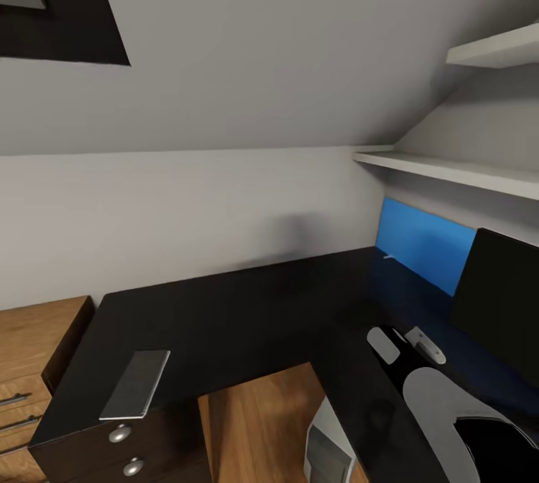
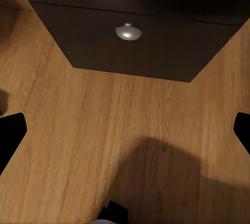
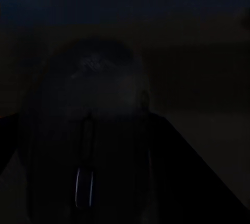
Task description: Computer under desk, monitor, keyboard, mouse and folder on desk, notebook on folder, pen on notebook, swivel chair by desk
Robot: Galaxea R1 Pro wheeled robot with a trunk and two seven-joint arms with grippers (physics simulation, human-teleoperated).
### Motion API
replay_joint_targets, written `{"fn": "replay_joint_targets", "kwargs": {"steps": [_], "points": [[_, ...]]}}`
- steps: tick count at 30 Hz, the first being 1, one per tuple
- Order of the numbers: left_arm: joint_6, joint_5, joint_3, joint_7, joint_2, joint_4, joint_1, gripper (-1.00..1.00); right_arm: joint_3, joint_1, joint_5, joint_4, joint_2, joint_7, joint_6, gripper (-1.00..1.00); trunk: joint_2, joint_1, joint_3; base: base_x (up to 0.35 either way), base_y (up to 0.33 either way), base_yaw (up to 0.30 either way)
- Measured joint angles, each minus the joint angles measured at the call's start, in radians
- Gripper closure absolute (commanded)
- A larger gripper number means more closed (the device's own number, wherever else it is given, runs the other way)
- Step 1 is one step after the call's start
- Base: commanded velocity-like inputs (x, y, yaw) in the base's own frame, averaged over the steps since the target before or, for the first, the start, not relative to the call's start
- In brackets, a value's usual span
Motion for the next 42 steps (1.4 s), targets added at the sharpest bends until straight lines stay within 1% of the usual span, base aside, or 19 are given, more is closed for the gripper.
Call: {"fn": "replay_joint_targets", "kwargs": {"steps": [22, 39, 42], "points": [[-0.001, 0.001, 0.002, 0.005, 0.0, 0.001, 0.0, -1.0, -0.004, 0.0, -0.001, 0.007, 0.001, 0.003, -0.004, 1.0, -0.154, 0.084, -0.069, 0.0, 0.0, 0.0], [-0.009, 0.001, 0.003, 0.005, 0.0, 0.0, 0.0, -1.0, -0.008, 0.0, -0.001, 0.005, -0.003, 0.003, -0.005, 1.0, -0.273, 0.15, -0.122, 0.0, 0.0, 0.0], [-0.009, 0.001, 0.003, 0.006, 0.0, 0.001, 0.0, -1.0, -0.008, 0.0, -0.001, 0.004, -0.004, 0.003, -0.005, 1.0, -0.274, 0.15, -0.122, 0.0, 0.0, 0.0]]}}
